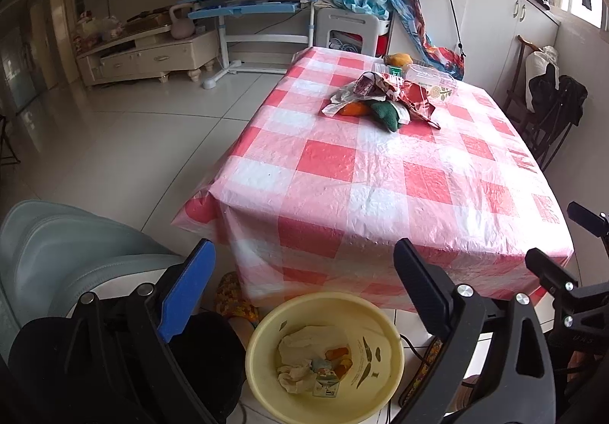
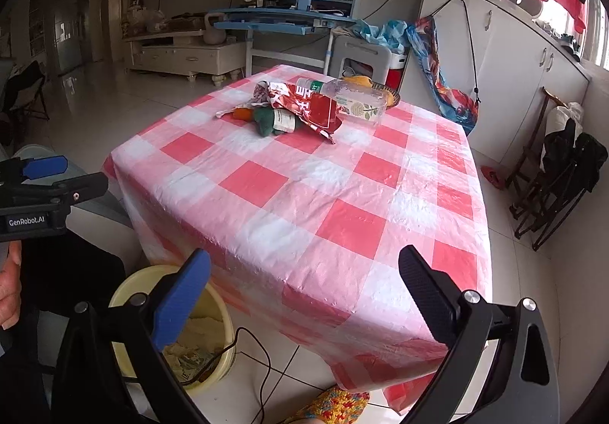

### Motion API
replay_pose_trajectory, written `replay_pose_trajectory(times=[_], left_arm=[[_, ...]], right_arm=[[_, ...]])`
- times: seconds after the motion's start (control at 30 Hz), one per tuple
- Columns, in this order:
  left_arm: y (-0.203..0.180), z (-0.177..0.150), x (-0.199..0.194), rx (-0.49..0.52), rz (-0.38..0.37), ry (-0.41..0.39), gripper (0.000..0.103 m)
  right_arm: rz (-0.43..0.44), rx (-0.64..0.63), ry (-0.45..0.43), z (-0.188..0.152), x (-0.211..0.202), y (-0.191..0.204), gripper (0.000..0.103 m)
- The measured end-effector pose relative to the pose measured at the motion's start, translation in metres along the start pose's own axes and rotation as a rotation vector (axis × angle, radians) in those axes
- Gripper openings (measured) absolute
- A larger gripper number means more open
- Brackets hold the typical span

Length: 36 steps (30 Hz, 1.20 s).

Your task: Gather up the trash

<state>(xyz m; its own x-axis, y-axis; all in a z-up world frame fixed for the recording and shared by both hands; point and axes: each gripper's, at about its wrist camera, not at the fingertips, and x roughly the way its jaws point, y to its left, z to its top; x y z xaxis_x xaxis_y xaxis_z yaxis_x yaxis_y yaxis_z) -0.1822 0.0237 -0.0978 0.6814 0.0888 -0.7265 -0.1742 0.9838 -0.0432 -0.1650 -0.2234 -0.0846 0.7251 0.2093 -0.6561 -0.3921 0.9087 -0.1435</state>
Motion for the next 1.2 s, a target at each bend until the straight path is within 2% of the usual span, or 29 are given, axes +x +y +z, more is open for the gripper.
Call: replay_pose_trajectory(times=[0.33, 1.2], left_arm=[[0.000, 0.000, 0.002, -0.002, 0.003, 0.008, 0.093], [-0.001, -0.002, 0.006, -0.003, 0.005, 0.015, 0.093]], right_arm=[[-0.006, -0.063, -0.001, -0.001, 0.001, 0.013, 0.095], [-0.007, -0.065, 0.001, 0.000, 0.002, 0.014, 0.095]])
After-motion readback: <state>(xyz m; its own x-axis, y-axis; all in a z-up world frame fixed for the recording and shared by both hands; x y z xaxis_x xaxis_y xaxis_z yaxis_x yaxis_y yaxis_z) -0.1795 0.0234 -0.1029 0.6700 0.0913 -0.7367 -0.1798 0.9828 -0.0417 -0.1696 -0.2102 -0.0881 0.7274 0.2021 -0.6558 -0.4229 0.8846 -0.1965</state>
